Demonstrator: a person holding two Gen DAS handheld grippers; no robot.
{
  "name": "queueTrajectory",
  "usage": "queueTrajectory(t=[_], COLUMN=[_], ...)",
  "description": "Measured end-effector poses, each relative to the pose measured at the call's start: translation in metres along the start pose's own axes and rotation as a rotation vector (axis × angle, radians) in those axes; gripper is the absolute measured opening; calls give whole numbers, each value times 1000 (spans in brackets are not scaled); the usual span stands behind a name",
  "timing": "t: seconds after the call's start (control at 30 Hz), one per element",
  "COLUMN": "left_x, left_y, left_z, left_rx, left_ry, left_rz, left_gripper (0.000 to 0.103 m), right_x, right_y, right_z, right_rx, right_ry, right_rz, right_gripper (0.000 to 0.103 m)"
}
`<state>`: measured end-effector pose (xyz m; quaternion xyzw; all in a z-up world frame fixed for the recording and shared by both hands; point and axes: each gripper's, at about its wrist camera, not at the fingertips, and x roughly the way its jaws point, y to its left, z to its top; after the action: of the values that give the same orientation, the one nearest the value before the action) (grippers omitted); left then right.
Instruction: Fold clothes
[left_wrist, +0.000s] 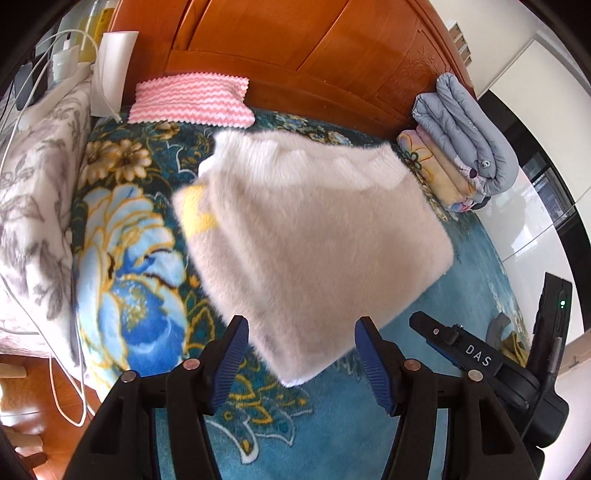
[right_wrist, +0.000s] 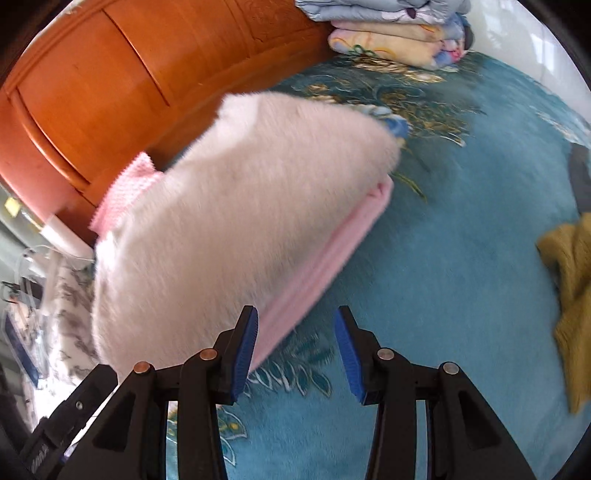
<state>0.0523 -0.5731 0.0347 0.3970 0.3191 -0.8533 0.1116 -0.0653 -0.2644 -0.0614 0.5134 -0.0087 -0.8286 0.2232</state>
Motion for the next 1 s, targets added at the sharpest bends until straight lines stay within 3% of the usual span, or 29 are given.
queueTrajectory(t=[0.2, 0.3, 0.4, 0.47, 0.57, 0.83, 1.0], left_x=[3, 8, 10, 11, 12, 11, 19], left_y=[16, 18, 17, 16, 12, 7, 3], left_z=[-7, -12, -16, -17, -18, -15, -19], left_rx=[-16, 2, 18, 25, 54, 68, 89], left_ry=[-3, 1, -5, -10, -31, -52, -31], left_rz=[13, 28, 28, 29, 54, 41, 77], left_gripper=[69, 74, 79, 83, 103, 103, 103], right_x=[4, 4, 4, 2, -1, 0, 2], right_y=[19, 27, 30, 28, 28, 29, 29], right_z=[-16, -22, -28, -29, -27, -29, -31], right_rx=[-77, -131, -154, -145, -152, -161, -168], right_ry=[-37, -63, -79, -93, -117, -123, -111], right_rz=[-94, -133, -189, -215, -250, -288, -286], right_gripper=[46, 60, 67, 73, 76, 78, 79])
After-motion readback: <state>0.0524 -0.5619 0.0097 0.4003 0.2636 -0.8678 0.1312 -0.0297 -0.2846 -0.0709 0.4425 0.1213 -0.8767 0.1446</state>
